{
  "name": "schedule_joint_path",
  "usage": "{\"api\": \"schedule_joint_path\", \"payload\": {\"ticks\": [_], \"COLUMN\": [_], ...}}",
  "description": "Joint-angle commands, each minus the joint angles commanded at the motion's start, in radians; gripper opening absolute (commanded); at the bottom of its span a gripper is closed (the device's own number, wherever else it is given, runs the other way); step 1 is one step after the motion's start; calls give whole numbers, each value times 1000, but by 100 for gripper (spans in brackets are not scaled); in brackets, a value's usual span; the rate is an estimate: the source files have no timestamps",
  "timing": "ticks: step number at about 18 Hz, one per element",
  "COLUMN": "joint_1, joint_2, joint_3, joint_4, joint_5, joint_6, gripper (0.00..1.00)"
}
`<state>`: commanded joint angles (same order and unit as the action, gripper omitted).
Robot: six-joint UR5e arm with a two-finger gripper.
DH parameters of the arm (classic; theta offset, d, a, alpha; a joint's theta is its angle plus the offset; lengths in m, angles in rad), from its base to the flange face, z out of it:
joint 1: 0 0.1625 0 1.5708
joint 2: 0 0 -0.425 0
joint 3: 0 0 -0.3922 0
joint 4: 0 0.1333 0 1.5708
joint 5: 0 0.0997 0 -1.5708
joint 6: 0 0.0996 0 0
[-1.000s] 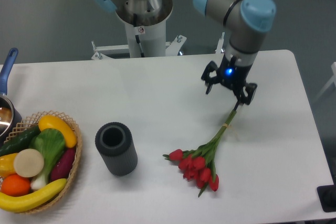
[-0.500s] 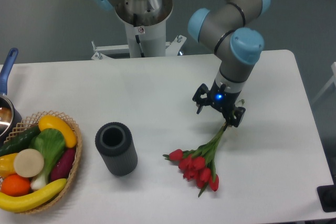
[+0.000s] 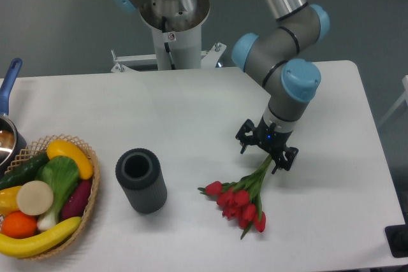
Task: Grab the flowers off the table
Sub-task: 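Close the gripper around the tulip stems just below the blooms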
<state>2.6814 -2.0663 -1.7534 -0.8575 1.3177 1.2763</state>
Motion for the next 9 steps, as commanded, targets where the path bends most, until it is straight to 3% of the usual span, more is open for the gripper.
{"api": "schedule_joint_path", "payload": {"ticks": [9], "joint_1": [-20], "joint_2": [-38], "joint_3": [3], "joint_4": [14], "joint_5": [2], "joint_6": [-8], "gripper": [97]}}
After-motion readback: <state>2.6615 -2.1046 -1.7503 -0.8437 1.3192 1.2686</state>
